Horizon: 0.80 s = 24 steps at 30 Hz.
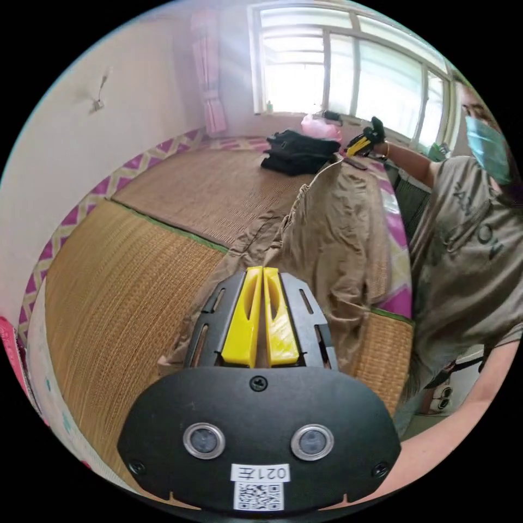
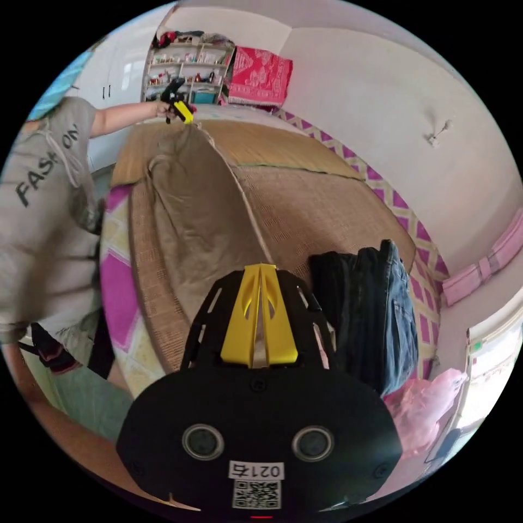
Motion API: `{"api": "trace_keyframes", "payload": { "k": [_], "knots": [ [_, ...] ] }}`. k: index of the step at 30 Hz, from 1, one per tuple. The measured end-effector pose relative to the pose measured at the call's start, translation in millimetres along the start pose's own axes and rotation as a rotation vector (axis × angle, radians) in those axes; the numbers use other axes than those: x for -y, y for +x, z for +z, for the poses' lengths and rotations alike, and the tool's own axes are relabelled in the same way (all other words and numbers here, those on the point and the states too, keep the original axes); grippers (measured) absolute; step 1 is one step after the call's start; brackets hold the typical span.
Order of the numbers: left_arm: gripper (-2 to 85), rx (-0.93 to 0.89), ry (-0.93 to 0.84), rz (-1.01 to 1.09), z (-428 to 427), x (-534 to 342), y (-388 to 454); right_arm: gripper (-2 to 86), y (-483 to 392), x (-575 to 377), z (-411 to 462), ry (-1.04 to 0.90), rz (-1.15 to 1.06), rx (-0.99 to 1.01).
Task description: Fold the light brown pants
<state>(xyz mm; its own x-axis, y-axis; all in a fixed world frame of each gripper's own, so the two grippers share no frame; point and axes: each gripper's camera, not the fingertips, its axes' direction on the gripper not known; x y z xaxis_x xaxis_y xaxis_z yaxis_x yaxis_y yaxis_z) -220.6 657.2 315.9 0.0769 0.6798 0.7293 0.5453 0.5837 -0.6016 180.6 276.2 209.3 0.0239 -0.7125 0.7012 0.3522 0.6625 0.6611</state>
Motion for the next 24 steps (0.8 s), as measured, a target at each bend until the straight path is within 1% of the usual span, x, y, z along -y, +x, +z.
{"api": "trace_keyframes", "payload": {
  "k": [1, 2, 3, 4, 5, 6, 7, 8, 10, 11, 13, 14, 15, 17, 18, 20, 21, 23, 24],
  "knots": [
    [-0.9, 0.004, 0.016, 0.027, -35, -13, 39, -1.0, -21, -11, -37, 0.078, 0.013, 0.002],
    [-0.9, 0.008, 0.02, 0.04, -51, -20, 60, -1.0, -46, -24, -72, 0.138, 0.015, 0.002],
    [-1.0, 0.019, 0.029, 0.056, -80, -36, 101, -0.9, -60, -30, -87, 0.157, 0.013, -0.003],
    [-1.0, 0.035, 0.035, 0.062, -103, -54, 140, -0.9, -86, -40, -109, 0.166, 0.021, -0.04],
    [-1.0, 0.046, 0.037, 0.059, -111, -63, 158, -0.8, -110, -47, -122, 0.14, 0.034, -0.081],
    [-1.0, 0.088, 0.042, 0.037, -125, -79, 187, -0.8, -119, -49, -125, 0.12, 0.046, -0.103],
    [-1.0, 0.148, 0.055, 0.004, -135, -94, 209, -0.6, -132, -51, -123, 0.081, 0.079, -0.173],
    [-1.0, 0.175, 0.059, -0.01, -138, -100, 217, -0.4, -140, -47, -113, 0.047, 0.081, -0.239],
    [-1.0, 0.238, 0.045, -0.071, -142, -117, 228, 0.5, -144, -30, -85, 0.022, 0.036, -0.255],
    [-1.0, 0.239, 0.044, -0.076, -141, -120, 229, 6.2, -141, -10, -62, 0.032, 0.003, -0.202],
    [-1.0, 0.224, 0.028, -0.084, -136, -129, 229, 11.5, -136, 28, -26, 0.089, -0.074, -0.12],
    [-1.0, 0.225, 0.024, -0.086, -135, -130, 229, 12.9, -134, 57, 2, 0.09, -0.143, -0.088],
    [-1.0, 0.223, 0.023, -0.091, -136, -133, 229, 13.1, -133, 74, 16, 0.074, -0.179, -0.072],
    [-1.0, 0.221, 0.034, -0.099, -141, -136, 231, 13.2, -129, 137, 67, 0.029, -0.332, 0.01],
    [-1.0, 0.231, 0.035, -0.104, -144, -138, 234, 12.9, -126, 152, 81, 0.007, -0.363, 0.024],
    [-1.0, 0.234, 0.032, -0.119, -147, -144, 237, 11.8, -109, 203, 139, -0.121, -0.465, 0.059],
    [-1.0, 0.241, 0.028, -0.132, -148, -148, 239, 11.6, -102, 213, 153, -0.161, -0.479, 0.069],
    [-1.0, 0.244, 0.025, -0.147, -148, -157, 244, 11.1, -74, 242, 202, -0.323, -0.499, 0.113],
    [-1.0, 0.249, 0.02, -0.156, -148, -163, 247, 11.1, -69, 247, 212, -0.358, -0.504, 0.125]
  ]
}}
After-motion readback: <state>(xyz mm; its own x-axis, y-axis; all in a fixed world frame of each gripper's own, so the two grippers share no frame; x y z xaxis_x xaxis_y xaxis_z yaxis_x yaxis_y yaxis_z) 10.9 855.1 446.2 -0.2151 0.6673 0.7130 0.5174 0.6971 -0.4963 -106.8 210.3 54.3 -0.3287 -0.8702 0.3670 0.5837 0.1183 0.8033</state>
